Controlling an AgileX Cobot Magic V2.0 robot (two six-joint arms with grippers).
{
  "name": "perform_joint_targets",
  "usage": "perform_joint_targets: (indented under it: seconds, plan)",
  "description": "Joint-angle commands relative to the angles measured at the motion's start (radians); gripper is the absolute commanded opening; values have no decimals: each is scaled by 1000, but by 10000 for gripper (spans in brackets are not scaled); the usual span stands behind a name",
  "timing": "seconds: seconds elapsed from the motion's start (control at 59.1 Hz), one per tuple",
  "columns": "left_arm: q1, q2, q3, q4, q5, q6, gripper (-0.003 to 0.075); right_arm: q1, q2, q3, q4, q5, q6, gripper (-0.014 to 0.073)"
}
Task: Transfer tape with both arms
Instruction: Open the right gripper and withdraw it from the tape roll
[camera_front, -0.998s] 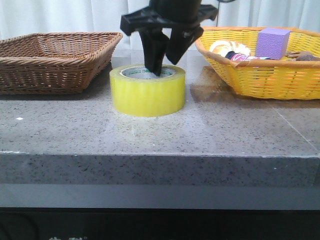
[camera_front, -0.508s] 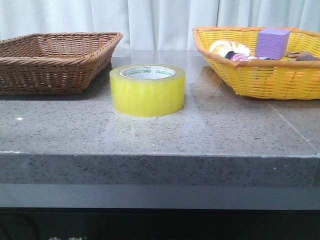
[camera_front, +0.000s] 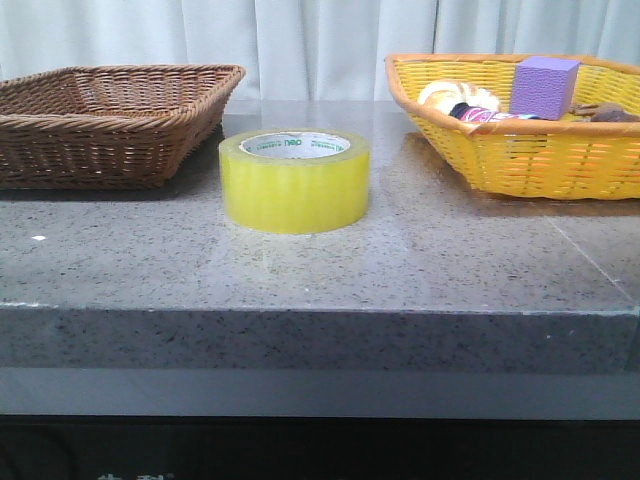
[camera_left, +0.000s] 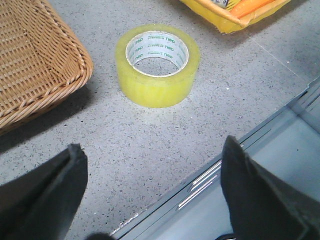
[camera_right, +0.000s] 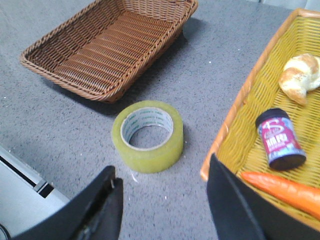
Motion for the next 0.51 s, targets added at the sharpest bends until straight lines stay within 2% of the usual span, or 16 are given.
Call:
perform_joint_targets:
  seconds: [0.0,0.152,0.338,0.491]
  plan:
    - [-8,-3,-34,-20,-61,-1,546,-4,-85,51,6,-96,-8,414]
    - [-8,-3,-34,-20,-70,-1,546,-4,-173,140,-13,-102,-8,414]
    - [-8,1,-44,-20,-82,-1,546,-4,-190,159,-27,-98,-8,414]
    - [-8,56,-146,-20,77,50,546,-4,-185,159,-27,-98,-8,414]
